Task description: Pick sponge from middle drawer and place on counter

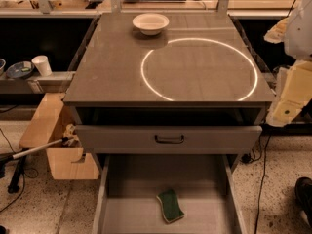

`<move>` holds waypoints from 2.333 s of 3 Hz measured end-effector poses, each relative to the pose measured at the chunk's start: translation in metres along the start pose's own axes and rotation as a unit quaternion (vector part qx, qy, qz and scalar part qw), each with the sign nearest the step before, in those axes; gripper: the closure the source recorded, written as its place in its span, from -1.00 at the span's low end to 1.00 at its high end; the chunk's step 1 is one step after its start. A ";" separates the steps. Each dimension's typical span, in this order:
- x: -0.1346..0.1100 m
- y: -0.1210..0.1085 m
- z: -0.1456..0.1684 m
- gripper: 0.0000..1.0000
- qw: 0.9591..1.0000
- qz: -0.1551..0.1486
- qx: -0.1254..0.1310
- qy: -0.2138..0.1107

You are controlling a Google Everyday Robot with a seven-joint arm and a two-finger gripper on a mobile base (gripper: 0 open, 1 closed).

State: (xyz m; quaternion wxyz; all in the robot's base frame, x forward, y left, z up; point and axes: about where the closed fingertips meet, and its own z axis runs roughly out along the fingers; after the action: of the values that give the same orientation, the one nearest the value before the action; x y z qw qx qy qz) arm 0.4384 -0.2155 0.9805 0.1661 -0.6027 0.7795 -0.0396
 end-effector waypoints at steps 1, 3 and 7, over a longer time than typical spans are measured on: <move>0.000 0.000 -0.001 -1.00 1.000 0.000 0.001 -0.001; -0.021 0.012 -0.003 -1.00 0.998 -0.041 -0.012 -0.045; -0.063 0.039 0.009 -1.00 0.989 -0.098 -0.053 -0.101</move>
Offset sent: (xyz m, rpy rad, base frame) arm -0.0067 0.0236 0.0021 0.0621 -0.0078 0.1111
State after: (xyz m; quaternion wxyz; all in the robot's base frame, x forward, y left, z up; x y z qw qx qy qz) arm 0.4186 -0.1434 0.9747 0.2071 -0.6851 0.6969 0.0463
